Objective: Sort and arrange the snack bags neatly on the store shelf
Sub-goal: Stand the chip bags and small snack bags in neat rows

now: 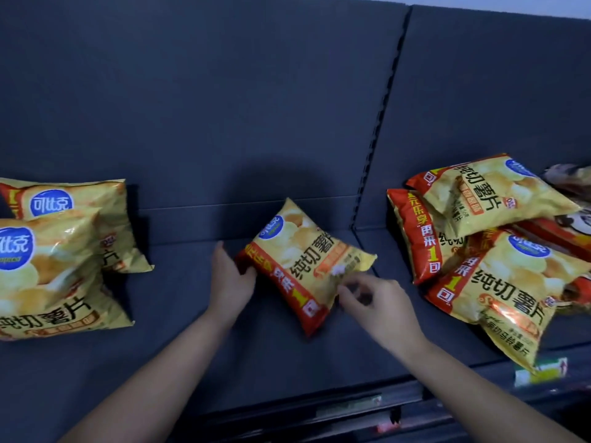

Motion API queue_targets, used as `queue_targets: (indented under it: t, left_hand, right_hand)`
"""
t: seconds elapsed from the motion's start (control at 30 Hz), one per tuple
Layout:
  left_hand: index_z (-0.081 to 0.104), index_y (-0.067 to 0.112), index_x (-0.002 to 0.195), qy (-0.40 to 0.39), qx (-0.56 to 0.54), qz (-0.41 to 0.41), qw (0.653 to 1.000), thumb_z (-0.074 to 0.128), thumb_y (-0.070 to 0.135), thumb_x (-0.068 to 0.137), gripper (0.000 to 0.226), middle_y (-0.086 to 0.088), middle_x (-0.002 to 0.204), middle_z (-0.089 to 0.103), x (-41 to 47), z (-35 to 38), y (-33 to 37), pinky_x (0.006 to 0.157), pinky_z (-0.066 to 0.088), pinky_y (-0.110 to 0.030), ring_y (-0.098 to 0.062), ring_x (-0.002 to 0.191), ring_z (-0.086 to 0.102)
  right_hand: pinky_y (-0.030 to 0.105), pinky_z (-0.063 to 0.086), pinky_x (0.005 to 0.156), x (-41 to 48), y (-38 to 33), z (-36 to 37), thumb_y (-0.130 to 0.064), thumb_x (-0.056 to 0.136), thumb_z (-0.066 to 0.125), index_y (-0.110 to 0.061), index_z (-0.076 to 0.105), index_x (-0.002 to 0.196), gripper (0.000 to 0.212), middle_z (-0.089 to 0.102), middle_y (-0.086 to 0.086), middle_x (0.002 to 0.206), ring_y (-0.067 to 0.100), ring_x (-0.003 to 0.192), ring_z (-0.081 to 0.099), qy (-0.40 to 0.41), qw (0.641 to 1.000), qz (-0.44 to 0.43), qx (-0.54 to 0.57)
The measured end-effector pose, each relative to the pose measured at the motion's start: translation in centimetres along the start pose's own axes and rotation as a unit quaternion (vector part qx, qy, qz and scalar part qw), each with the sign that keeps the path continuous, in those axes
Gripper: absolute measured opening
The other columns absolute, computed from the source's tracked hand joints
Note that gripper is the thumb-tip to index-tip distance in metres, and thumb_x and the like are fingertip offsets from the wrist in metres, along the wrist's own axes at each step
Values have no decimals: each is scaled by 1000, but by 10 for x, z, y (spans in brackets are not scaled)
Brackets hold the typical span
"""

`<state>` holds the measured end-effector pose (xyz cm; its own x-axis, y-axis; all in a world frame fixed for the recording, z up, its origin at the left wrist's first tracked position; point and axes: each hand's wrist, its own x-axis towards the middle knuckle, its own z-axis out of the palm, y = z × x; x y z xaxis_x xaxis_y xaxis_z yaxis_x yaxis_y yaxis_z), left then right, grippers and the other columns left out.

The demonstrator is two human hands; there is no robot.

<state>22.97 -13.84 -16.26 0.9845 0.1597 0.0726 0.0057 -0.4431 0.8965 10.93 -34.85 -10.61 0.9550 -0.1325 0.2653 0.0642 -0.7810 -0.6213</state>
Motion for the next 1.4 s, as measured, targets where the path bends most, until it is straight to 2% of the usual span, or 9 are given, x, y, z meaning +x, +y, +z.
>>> queue_targets:
  t: [0.13, 0.23, 0.37, 0.5, 0.6, 0.73, 0.97, 1.17, 1.4]
  left_hand:
    - [28, 2, 139, 39, -86, -50, 994, 66, 11, 85, 67, -17, 139, 38, -8, -9, -5, 109, 34, -47, -30, 128, 40]
    - [35, 5, 139, -75, 90, -5, 993, 62, 14, 86, 60, -13, 139, 45, -22, -15, 2, 107, 36, -39, -27, 127, 43]
    - [42, 15, 134, -221, 398, 203, 867, 55, 21, 85, 51, -4, 131, 52, -47, -26, 25, 95, 39, -31, -24, 120, 47]
    - [-2, 6, 150, -232, 515, 246, 787, 61, 26, 84, 94, -8, 134, 46, -62, -26, 42, 95, 34, -33, -25, 119, 46]
    - [-23, 8, 146, -318, 453, 151, 819, 72, 42, 77, 123, -10, 135, 45, -65, -32, 56, 96, 37, -31, -26, 119, 47]
    - [-19, 9, 147, -259, 369, 150, 880, 59, 49, 87, 106, -8, 131, 51, -68, -36, 55, 93, 43, -33, -24, 114, 52]
    - [-18, 7, 147, -166, 396, 246, 869, 50, 41, 95, 92, -7, 130, 49, -78, -75, 35, 89, 38, -28, -20, 111, 51]
    - [29, -5, 138, -13, 338, 390, 856, 88, 38, 53, 112, -9, 93, 69, -89, -143, -9, 59, 52, -23, -19, 72, 67]
    - [-16, 20, 149, -33, 250, 283, 925, 69, 43, 77, 114, -13, 110, 65, -110, -246, -69, 62, 50, -30, -29, 88, 65]
  right_hand:
    - [37, 50, 67, 32, 5, -7, -12, 80, 60, -19, 64, 100, 22, 63, -5, 77, 21, 79, 61, 44, 998, 22, -37]
    - [40, 39, 98, 55, 13, -12, -10, 79, 60, -12, 31, 143, 70, 47, 6, 124, 29, 123, 41, -123, 982, 33, -143]
    - [30, 44, 93, 60, 12, -16, -17, 76, 67, -25, -10, 149, 106, 43, 0, 130, 19, 116, 45, -397, 897, 88, -170]
    - [21, 41, 82, 55, 6, -11, -26, 73, 76, -24, -18, 147, 120, 48, -1, 130, 17, 108, 51, -398, 897, 105, -160]
    - [25, 47, 83, 49, 0, 1, -24, 72, 78, -21, -1, 149, 110, 55, 0, 117, 18, 105, 54, -302, 941, 97, -118]
    - [11, 42, 61, 35, -9, 13, -19, 74, 75, -23, 23, 141, 85, 51, -14, 94, 4, 85, 52, -245, 966, 80, -30]
    - [7, 45, 76, 3, -42, 32, -14, 72, 78, -38, 22, 134, 87, 56, -20, 107, -8, 99, 57, -182, 973, 17, 139]
    - [12, 47, 85, -22, -88, 76, -12, 73, 78, -48, 23, 125, 84, 56, -15, 119, -1, 108, 58, -115, 968, -65, 213]
    - [30, 49, 92, -35, -155, 137, -49, 61, 76, -66, 27, 117, 76, 55, -13, 117, 5, 110, 56, -135, 964, -152, 172]
